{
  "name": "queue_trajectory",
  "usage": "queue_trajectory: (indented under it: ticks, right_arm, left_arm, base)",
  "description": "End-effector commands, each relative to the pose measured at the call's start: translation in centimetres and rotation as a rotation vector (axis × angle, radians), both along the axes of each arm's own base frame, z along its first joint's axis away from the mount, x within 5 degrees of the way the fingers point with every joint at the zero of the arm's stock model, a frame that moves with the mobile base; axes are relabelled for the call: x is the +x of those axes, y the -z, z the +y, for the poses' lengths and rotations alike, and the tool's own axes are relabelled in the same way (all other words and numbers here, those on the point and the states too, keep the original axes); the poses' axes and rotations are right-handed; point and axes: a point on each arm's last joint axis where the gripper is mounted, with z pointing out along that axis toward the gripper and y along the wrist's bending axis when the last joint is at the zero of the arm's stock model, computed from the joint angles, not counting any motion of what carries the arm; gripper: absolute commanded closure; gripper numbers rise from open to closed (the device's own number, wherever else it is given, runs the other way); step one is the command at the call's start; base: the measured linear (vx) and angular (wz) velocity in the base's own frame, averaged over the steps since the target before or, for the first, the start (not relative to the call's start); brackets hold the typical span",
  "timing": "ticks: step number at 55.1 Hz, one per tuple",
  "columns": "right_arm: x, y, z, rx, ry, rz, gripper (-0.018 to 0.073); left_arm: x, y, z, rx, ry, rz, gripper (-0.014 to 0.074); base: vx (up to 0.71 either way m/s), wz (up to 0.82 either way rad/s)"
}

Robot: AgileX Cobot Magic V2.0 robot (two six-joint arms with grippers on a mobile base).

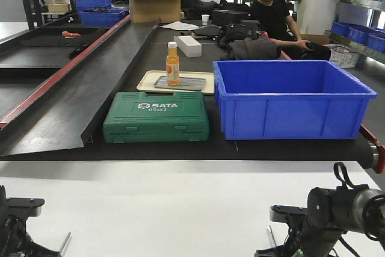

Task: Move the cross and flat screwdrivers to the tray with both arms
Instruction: 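Close left and right grippers on the screwdriver handles, then lift both screwdrivers upright off the table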

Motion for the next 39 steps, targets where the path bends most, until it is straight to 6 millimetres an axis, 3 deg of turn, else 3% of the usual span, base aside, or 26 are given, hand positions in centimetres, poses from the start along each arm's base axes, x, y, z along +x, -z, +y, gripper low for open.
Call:
queue_trajectory:
  ticks: [1, 20, 25, 32, 39]
  right_arm:
    - [0.2, -0.7, 0.4, 0.023, 0.010, -0.020, 0.0567]
    - [0.2, -0.7, 0.4, 0.021, 0.008, -0.022, 0.0567]
    - [0.2, -0.7, 0.4, 0.021, 0.006, -0.022, 0.0567]
    - [0.2, -0.7, 0.4, 0.020, 0.005, -0.027, 0.0567]
    - [0.2, -0.9, 0.4, 0.020, 0.005, -0.035, 0.0567]
  left_arm:
    - [1.0, -1.0, -0.2, -0.006, 0.002, -0.078, 0.0081]
    - [1.4, 2.2, -0.9, -0.086, 0.016, -0.006, 0.0086]
    - [1.3, 2.8, -0.9, -0.087, 0.011, 0.023, 0.0132]
    - [1.1, 3.0, -0.9, -0.087, 0.008, 0.051, 0.0311]
    - [1.0, 3.0, -0.9, -0.082, 0.015, 0.059, 0.0607]
  base:
    - [0.00, 0.00]
    - [0.00, 0.00]
    - [0.00, 0.00]
    - [0.00, 0.00]
    - [0.00, 0.00]
